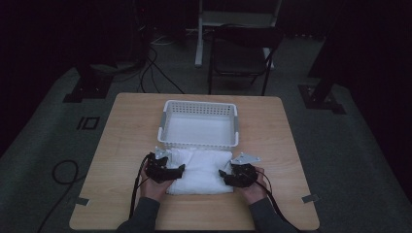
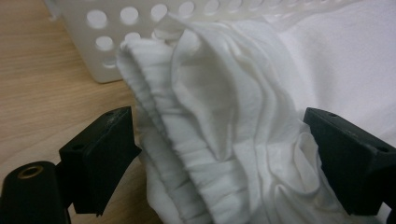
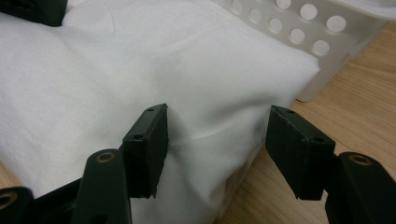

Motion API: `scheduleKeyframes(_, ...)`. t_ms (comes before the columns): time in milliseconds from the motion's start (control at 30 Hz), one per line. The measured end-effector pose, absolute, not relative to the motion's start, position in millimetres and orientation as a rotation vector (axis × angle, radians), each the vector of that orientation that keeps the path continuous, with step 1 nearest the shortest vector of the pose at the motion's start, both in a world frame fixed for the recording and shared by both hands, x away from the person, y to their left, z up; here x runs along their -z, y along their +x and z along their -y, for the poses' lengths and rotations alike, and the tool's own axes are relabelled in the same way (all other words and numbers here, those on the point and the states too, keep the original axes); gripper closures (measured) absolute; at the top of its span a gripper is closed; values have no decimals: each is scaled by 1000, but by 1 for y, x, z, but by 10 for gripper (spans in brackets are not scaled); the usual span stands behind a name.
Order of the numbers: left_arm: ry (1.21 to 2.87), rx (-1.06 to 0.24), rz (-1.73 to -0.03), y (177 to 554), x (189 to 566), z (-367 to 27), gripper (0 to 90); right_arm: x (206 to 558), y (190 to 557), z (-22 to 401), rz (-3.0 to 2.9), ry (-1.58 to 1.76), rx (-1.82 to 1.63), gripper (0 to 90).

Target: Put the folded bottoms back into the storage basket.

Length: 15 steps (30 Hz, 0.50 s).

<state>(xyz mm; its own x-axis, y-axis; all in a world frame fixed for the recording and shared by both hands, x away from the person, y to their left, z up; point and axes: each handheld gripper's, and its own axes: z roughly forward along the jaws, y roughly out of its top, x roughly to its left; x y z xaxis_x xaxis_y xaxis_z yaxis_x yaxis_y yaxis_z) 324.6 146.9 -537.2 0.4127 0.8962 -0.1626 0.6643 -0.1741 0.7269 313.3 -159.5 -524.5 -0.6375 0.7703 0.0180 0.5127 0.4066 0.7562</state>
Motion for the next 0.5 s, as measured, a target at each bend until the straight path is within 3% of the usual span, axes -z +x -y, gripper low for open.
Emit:
scheduleKeyframes(233,1898,-360,-1317,327,543,-150,90,519,311,162,-2297,1134,-1087,347)
scheduleKeyframes(500,1847,-240,-1362,334,553,-159,4,518,316,162,-2285,1206,-1063,178)
